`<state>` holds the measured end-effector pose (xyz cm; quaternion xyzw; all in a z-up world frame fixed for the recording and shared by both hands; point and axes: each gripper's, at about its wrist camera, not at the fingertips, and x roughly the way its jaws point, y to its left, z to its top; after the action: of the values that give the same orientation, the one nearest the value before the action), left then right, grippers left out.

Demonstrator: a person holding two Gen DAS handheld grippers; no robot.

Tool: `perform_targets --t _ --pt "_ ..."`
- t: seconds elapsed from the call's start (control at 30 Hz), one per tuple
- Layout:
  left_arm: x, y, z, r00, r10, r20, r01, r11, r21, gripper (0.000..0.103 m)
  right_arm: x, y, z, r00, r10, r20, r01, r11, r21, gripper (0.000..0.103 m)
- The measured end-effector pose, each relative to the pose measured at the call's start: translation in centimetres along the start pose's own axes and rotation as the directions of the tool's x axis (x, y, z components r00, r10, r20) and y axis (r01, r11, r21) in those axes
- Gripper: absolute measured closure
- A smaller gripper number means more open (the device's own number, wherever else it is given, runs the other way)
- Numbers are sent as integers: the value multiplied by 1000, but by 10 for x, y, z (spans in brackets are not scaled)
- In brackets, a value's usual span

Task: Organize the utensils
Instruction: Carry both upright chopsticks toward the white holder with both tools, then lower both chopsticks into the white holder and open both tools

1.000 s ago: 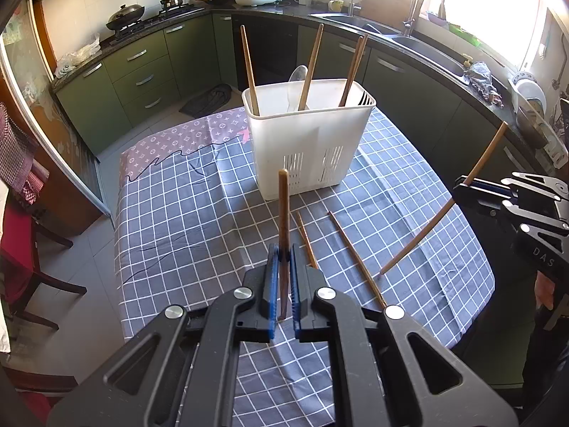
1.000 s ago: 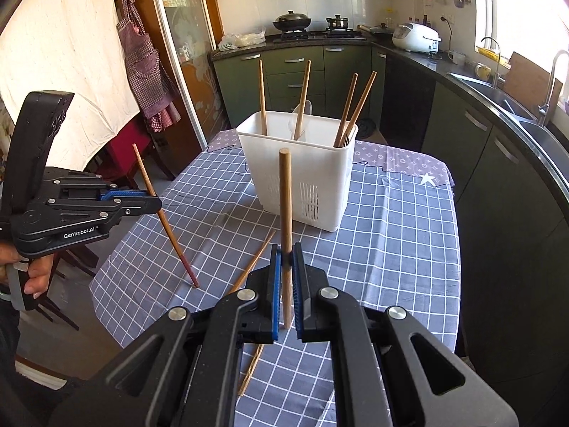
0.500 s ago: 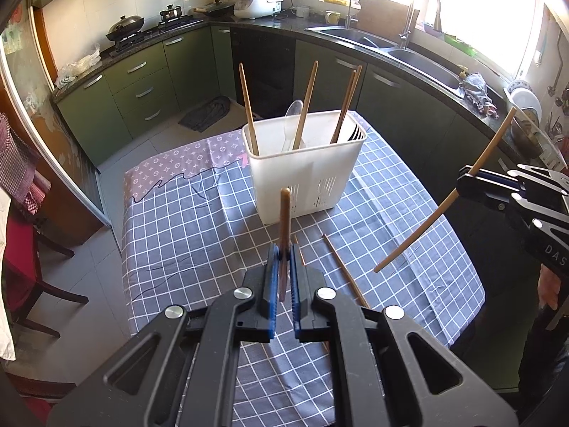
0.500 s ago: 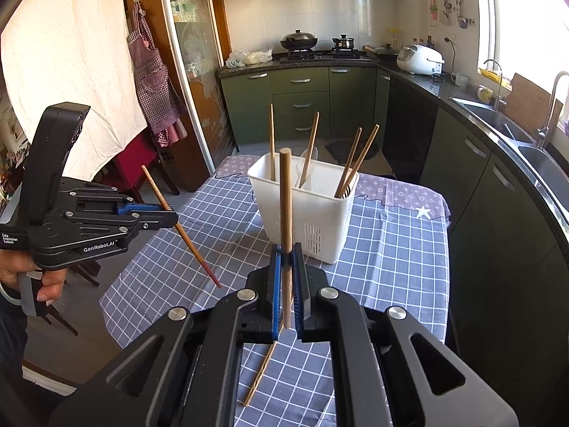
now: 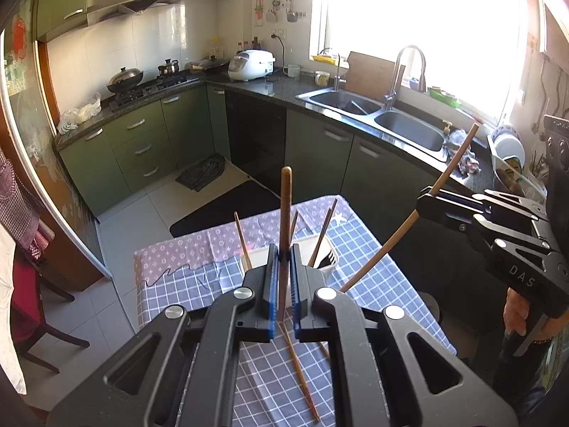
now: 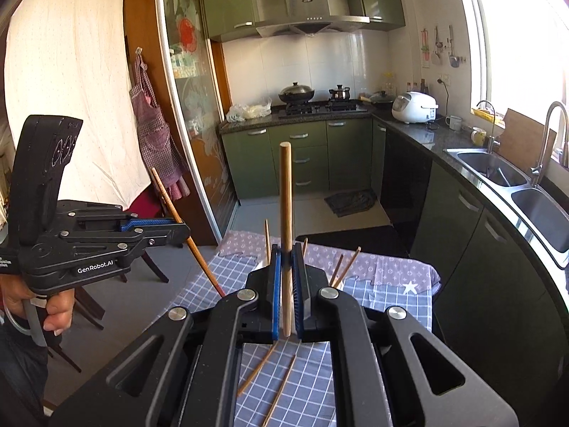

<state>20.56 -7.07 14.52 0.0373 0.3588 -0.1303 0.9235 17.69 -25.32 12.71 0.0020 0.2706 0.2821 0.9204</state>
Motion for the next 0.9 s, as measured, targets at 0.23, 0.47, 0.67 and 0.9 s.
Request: perform_targets --t 0.23,0.47,0.67,0.9 --pt "34 8 31 998 38 48 -37 999 -26 97 23 -14 37 998 -17 57 16 1000 18 96" --pt "94 17 12 997 54 -57 -57 998 -41 97 91 -30 15 999 -18 -48 20 999 44 96" --pt "131 19 -14 990 55 -130 -60 997 -37 97 142 -40 -15 987 -31 -155 40 998 54 96" --pt "135 17 -34 991 71 -117 -75 997 -28 86 148 -41 -32 984 -30 -178 39 998 47 92"
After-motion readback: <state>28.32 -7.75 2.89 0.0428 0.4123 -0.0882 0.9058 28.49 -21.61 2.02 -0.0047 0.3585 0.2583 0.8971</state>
